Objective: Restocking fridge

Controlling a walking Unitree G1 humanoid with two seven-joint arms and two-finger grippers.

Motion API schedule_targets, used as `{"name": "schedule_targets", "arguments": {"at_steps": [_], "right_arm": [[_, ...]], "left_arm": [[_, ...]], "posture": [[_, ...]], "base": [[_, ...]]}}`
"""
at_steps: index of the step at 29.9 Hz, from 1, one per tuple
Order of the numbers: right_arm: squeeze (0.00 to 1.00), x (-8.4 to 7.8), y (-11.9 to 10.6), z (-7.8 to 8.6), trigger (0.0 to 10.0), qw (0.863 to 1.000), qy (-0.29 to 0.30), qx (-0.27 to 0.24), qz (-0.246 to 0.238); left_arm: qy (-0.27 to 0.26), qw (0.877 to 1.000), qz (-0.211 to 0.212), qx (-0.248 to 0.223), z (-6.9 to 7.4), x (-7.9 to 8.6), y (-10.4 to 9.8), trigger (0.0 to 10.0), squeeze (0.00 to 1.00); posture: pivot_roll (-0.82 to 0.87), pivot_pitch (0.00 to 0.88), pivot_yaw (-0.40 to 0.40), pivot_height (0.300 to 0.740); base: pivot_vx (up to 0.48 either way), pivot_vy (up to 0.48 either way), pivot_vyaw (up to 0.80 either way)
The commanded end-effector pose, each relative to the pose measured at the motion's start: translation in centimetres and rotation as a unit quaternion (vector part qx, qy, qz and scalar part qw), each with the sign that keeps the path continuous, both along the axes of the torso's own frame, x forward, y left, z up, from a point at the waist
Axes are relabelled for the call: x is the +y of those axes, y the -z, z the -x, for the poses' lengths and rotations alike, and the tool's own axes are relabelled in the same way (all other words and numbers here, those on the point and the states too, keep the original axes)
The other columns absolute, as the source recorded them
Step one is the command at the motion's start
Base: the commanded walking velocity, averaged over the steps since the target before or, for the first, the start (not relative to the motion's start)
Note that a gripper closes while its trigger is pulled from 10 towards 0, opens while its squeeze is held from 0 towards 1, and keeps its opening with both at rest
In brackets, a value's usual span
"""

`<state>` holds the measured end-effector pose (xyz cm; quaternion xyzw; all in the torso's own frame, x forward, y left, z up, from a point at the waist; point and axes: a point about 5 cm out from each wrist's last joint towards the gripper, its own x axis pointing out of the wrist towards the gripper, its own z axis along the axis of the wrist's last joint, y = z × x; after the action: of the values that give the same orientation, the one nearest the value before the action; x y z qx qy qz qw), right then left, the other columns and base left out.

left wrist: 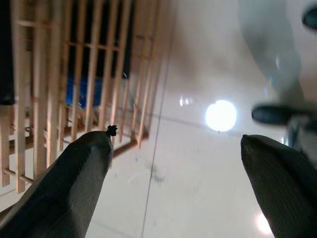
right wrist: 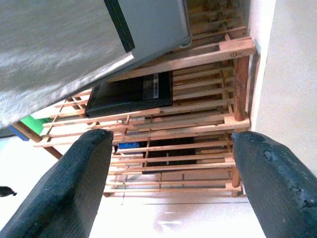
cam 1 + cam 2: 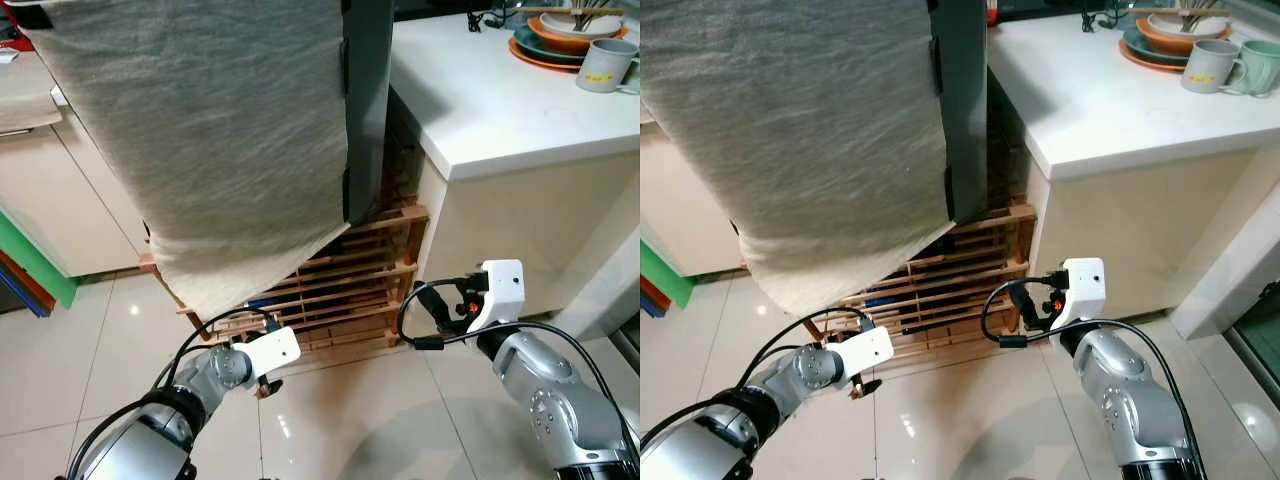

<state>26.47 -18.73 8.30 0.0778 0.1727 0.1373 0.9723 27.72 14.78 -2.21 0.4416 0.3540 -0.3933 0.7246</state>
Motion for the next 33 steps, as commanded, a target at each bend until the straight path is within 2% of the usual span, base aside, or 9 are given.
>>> {"name": "schedule_targets", "arguments": {"at_steps": [1, 4, 13, 16, 17, 18, 21, 25, 33], "right_arm": [[0.00, 0.3, 0.2, 0.0, 10.0, 1.000, -0.008, 0.001, 0.005], [0.00, 0.3, 0.2, -0.1, 10.0, 1.000, -0.009, 0.001, 0.006], [0.00, 0.1, 0.3, -0.2, 10.0, 1.000, -0.004, -0.003, 0.015], [0.00, 0.1, 0.3, -0.1, 10.0, 1.000, -0.005, -0.004, 0.017], [0.00, 0.1, 0.3, -0.1, 10.0, 1.000, -0.005, -0.004, 0.017], [0.00, 0.2, 0.4, 0.0, 10.0, 1.000, -0.006, -0.004, 0.019], [0.00, 0.2, 0.4, 0.0, 10.0, 1.000, -0.007, -0.003, 0.019], [0.00, 0.3, 0.5, 0.0, 10.0, 1.000, -0.010, -0.002, 0.021], [0.00, 0.5, 0.7, 0.0, 10.0, 1.000, -0.013, -0.001, 0.022]], "left_arm": [[0.019, 0.999, -0.024, 0.011, -0.3, 0.2, -0.2, 10.0, 0.00], [0.031, 0.999, -0.017, 0.018, -0.2, 0.0, -0.2, 10.0, 0.00], [-0.023, 0.988, 0.143, -0.048, -0.4, -1.2, -1.1, 10.0, 0.00], [-0.010, 0.953, 0.286, -0.100, -4.2, -2.1, -7.5, 10.0, 0.00], [-0.010, 0.953, 0.286, -0.100, -4.2, -2.1, -7.5, 10.0, 0.00], [-0.001, 0.926, 0.357, -0.120, -5.3, -3.0, -11.1, 10.0, 0.00], [0.000, 0.917, 0.377, -0.128, -5.4, -3.3, -11.9, 10.0, 0.00], [-0.023, 0.859, 0.485, -0.160, -5.5, -4.8, -15.3, 10.0, 0.00], [-0.130, 0.817, 0.490, -0.274, -7.6, -3.2, -17.5, 10.0, 0.00]], "posture": [[-0.19, 0.000, 0.105, 0.740], [-0.19, 0.000, 0.103, 0.740], [-0.19, 0.000, 0.104, 0.740], [-0.19, 0.000, 0.103, 0.740], [-0.19, 0.000, 0.103, 0.740], [-0.19, 0.000, 0.101, 0.740], [-0.19, 0.000, 0.101, 0.740], [-0.18, 0.000, 0.099, 0.740], [-0.18, 0.000, 0.099, 0.740]], "base": [[0.000, 0.000, 0.00], [0.000, 0.000, 0.00], [0.000, 0.000, 0.00], [0.000, 0.000, 0.00], [0.000, 0.000, 0.00], [0.000, 0.000, 0.00], [0.000, 0.000, 0.00], [0.000, 0.000, 0.00], [0.000, 0.000, 0.00]]}}
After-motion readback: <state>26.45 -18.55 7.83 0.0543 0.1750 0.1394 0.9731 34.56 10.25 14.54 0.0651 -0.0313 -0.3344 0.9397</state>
